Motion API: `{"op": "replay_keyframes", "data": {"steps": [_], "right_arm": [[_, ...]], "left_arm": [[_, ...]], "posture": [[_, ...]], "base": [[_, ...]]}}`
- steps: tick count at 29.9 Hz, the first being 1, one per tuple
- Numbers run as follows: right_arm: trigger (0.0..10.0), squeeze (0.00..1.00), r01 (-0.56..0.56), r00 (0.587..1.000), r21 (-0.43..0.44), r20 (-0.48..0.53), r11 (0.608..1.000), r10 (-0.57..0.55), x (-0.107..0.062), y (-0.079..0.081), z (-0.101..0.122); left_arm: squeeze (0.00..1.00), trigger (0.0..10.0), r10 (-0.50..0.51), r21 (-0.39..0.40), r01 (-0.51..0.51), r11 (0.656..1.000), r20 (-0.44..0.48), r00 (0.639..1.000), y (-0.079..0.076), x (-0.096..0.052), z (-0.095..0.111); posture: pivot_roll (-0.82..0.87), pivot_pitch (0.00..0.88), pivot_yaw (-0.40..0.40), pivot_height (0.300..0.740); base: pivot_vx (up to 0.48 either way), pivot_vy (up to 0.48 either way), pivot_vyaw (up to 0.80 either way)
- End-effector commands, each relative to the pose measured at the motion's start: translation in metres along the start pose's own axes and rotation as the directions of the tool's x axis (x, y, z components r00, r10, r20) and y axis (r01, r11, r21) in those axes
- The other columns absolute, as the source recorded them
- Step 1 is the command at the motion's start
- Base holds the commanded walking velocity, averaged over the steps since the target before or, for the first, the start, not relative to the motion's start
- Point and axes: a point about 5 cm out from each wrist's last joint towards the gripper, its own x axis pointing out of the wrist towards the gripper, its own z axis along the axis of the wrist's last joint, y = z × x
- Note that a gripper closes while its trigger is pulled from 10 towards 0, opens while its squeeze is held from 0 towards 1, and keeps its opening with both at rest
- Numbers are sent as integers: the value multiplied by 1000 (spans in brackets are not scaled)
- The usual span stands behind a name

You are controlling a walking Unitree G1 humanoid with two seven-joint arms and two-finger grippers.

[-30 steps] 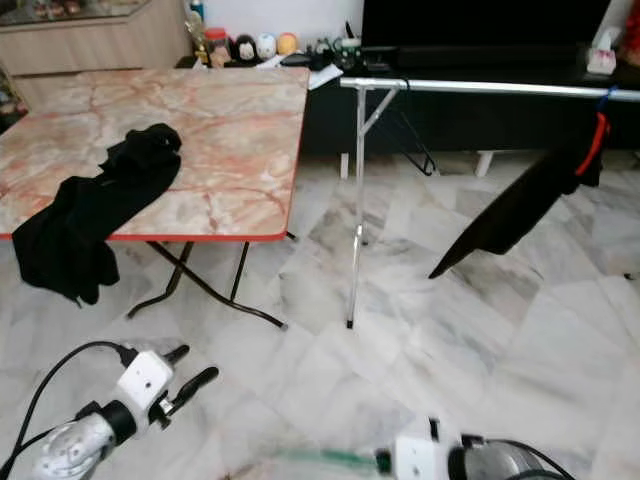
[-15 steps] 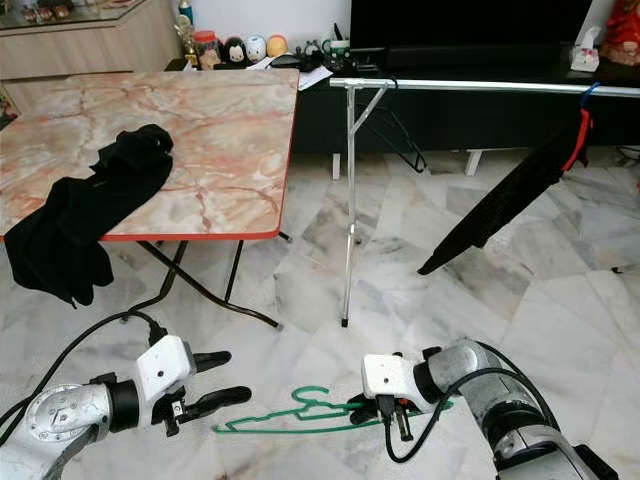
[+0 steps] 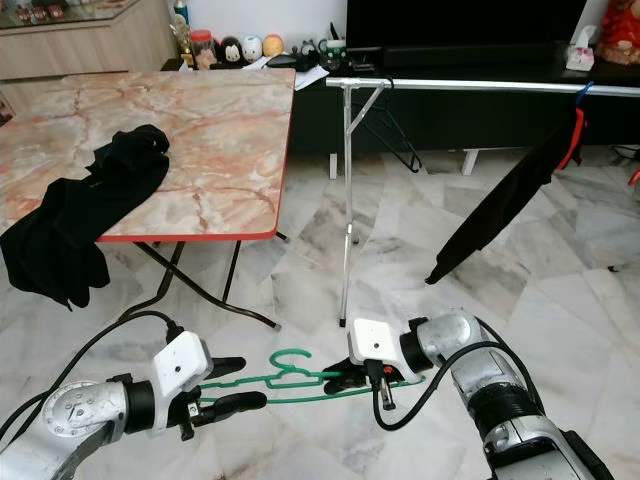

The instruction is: Hang hanger

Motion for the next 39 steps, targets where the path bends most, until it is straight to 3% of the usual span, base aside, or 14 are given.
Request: {"op": "replay_keyframes", "data": {"steps": [1, 14, 26, 27, 28, 29, 30, 31, 39], "right_arm": [[10000, 0, -11, 1000, -19, 1, 1000, 11, 0, 0, 4], [10000, 0, -16, 998, -15, 63, 1000, 17, 8, 4, 17], [10000, 0, -5, 998, -19, 68, 1000, 6, 8, 2, 21], [10000, 0, -5, 997, -21, 71, 1000, 6, 9, 2, 22], [10000, 0, -6, 997, -21, 72, 1000, 7, 9, 2, 22], [10000, 0, -6, 997, -20, 72, 1000, 7, 9, 2, 22], [10000, 0, -6, 997, -20, 73, 1000, 8, 9, 2, 23], [10000, 0, -3, 997, -16, 79, 1000, 4, 9, 2, 23], [10000, 0, 3, 997, -15, 82, 1000, -2, 7, 1, 24]], "left_arm": [[0, 10000, -2, 17, 2, 1000, -1, 1000, 1, 1, 5], [0, 10000, -43, 11, 44, 999, -70, 997, -1, 3, -2], [0, 10000, -29, -11, 29, 1000, -65, 997, 0, 5, -4], [0, 4941, -25, -13, 24, 1000, -66, 998, 1, 5, -4], [0, 4941, -23, -14, 23, 1000, -66, 998, 1, 6, -4], [0, 3059, -22, -15, 22, 1000, -67, 998, 2, 5, -4], [0, 3059, -22, -15, 21, 1000, -67, 997, 2, 5, -4], [0, 0, -23, -17, 21, 1000, -69, 997, 2, 4, -5], [0, 0, -26, -20, 25, 999, -72, 997, 1, 4, -6]], "posture": [[-47, 0, 22, 732], [-47, 0, 21, 732], [-45, 0, 20, 732], [-44, 0, 20, 732], [-44, 0, 20, 732], [-44, 0, 20, 732], [-44, 0, 20, 732], [-44, 0, 20, 732], [-46, 0, 20, 732]], "base": [[0, 0, 0], [0, 0, 0], [0, 0, 0], [0, 0, 0], [0, 0, 0], [0, 0, 0], [0, 0, 0], [0, 0, 0], [0, 0, 0]]}}
